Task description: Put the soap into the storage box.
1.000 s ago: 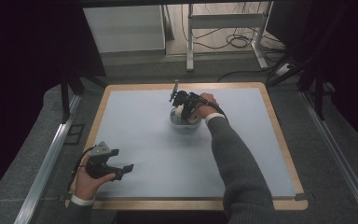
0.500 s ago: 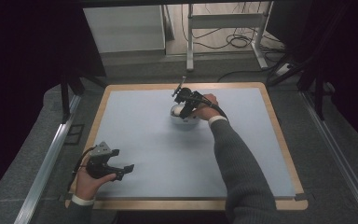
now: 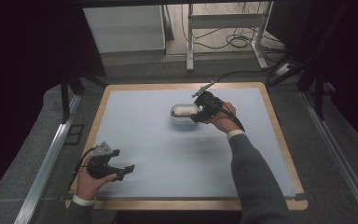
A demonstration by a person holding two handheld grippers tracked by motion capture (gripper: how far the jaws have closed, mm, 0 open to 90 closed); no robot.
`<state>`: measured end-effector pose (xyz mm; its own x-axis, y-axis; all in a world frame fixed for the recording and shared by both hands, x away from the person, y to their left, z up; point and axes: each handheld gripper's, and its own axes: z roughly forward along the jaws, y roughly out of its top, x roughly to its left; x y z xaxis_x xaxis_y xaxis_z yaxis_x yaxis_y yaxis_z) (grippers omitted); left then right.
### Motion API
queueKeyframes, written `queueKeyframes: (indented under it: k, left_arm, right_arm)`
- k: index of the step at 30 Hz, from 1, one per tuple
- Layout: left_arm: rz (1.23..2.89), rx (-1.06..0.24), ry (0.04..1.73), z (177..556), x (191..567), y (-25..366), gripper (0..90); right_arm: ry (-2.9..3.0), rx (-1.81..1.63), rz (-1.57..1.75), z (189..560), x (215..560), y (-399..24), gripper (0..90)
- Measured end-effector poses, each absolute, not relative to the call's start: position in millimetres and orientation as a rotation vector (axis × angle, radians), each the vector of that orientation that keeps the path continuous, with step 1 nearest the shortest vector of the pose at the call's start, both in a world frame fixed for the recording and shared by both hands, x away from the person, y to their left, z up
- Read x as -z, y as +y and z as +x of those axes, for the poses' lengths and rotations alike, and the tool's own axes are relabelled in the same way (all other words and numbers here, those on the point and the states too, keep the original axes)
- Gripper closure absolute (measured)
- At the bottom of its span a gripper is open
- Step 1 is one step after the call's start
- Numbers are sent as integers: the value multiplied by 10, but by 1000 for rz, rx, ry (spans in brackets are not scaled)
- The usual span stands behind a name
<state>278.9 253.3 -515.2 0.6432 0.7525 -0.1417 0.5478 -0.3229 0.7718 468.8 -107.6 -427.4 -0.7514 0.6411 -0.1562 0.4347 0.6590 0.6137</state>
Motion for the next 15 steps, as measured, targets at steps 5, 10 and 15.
queueKeyframes:
  k: [5, 10, 15]
  left_arm:
    - [2000, -312, 1025, 2781, 5139, 2533, 74]
    - [1999, -317, 1029, 2777, 5137, 2530, 74]
    - [2009, -307, 1027, 2787, 5164, 2497, 74]
  right_arm:
    - [2496, -838, 878, 4466, 4364, -1327, 294]
    - [2448, -885, 945, 4236, 4479, -1623, 287]
    - [2404, -884, 972, 4039, 4556, -1864, 284]
